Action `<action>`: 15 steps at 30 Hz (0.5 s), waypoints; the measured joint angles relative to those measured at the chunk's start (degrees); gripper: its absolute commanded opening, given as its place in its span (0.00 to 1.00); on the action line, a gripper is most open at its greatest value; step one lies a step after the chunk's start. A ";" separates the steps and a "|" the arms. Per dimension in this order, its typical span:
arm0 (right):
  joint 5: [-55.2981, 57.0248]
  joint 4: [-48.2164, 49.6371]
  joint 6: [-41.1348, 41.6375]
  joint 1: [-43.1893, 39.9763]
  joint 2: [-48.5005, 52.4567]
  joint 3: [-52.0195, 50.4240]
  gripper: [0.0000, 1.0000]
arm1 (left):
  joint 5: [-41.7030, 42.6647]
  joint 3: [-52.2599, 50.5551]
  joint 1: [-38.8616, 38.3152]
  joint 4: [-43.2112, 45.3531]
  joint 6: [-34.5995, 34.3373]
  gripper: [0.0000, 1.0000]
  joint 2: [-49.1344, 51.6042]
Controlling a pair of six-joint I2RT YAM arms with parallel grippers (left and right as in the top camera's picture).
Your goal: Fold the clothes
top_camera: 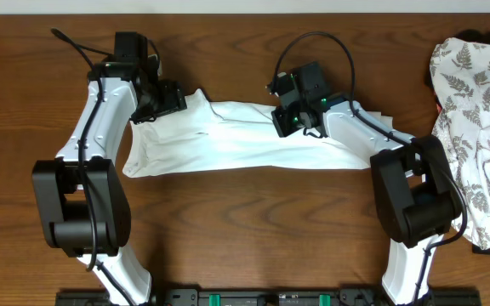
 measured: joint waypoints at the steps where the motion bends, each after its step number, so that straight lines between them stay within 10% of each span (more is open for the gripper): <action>1: 0.04 -0.50 0.00 0.00 0.00 0.00 0.01 | -0.02 0.00 0.00 0.00 0.00 0.81 0.00; 15: -5.42 -10.60 0.24 0.00 0.00 0.02 0.01 | -0.48 0.00 0.00 0.15 0.00 0.81 0.00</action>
